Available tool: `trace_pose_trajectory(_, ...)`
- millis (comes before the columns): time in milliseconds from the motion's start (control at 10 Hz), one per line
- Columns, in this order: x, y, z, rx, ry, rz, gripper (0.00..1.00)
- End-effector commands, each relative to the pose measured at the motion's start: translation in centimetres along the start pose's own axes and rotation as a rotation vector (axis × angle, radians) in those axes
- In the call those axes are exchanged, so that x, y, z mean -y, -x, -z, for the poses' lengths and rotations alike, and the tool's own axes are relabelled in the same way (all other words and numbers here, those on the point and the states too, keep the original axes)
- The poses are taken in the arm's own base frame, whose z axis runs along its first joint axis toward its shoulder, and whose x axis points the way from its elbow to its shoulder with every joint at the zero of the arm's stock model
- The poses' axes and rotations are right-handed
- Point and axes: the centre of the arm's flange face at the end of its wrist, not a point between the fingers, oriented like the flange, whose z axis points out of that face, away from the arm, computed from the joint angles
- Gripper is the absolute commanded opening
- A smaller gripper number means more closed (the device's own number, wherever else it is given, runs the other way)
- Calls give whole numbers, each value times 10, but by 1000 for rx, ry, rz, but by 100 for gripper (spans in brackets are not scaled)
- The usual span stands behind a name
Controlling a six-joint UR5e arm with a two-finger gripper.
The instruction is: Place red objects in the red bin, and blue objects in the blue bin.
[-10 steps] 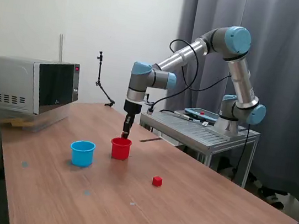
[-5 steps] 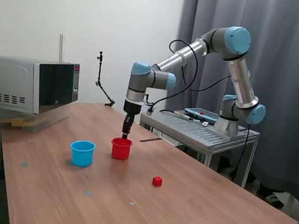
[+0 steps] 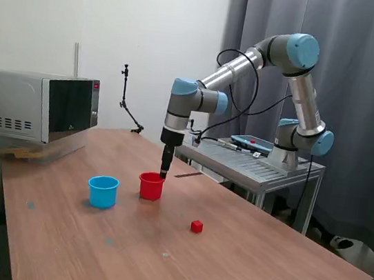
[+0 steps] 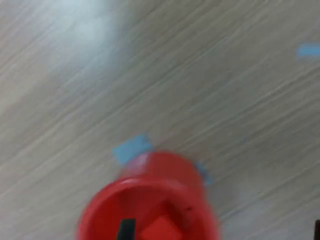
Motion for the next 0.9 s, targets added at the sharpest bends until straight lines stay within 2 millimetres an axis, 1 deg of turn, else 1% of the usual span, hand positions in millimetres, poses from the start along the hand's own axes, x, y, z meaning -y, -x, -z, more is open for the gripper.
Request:
trace_pose_trajectory(0,57,-59,8,-17,-38,197,100)
trace_pose_trajectory(100,85,-80,9,-11,-86,253,100)
trace_pose_trajectory(200,106,-97,10,-8,-92,293,100)
trace_pose_trajectory(300,123,-108,5,-3,-103,323,100)
trace_pose_trajectory(500,145,-120,-15,24,-129,362,100)
trace_pose_trajectory(700,167,-137,-21,62,-113,414,100)
trace_pose_trajectory(800,164,-139,-29,120,-76,456,100)
